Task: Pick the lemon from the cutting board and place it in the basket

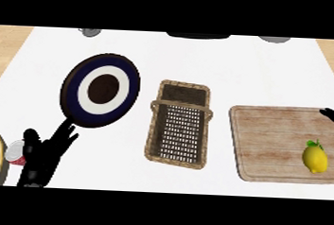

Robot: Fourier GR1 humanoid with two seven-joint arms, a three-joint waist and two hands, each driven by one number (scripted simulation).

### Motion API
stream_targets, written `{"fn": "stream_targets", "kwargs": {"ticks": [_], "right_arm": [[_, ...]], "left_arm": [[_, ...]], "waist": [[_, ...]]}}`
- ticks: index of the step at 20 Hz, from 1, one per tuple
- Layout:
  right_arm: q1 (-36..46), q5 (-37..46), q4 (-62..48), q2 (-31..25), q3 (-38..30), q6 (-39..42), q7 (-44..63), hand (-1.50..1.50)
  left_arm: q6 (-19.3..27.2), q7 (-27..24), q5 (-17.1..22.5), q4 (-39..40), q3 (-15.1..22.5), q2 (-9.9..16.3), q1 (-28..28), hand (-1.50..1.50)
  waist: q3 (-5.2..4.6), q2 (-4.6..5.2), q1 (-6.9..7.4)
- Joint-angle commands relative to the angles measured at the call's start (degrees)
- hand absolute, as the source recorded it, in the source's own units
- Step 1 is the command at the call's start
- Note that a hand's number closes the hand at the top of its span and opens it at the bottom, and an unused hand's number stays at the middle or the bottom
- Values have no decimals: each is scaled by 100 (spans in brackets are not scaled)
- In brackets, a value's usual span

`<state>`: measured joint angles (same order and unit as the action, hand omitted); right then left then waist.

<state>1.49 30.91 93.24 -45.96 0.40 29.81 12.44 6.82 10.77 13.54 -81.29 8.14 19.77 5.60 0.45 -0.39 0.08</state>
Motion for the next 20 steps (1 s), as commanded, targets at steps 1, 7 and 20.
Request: {"fn": "stream_targets", "kwargs": {"ticks": [1,7,20], "right_arm": [[67,274,-266,158,26,-115,-228,-150],[49,746,-922,453,108,-601,-847,-150],[602,1621,-1619,1089,556,-466,-376,-150]], "left_arm": [[-45,192,-52,32,98,-98,417,0],[-125,238,-154,92,8,-171,297,0],[-213,416,-355,243,-242,-235,0,0]], "waist": [[-43,40,25],[-41,42,19],[-44,50,21]]}}
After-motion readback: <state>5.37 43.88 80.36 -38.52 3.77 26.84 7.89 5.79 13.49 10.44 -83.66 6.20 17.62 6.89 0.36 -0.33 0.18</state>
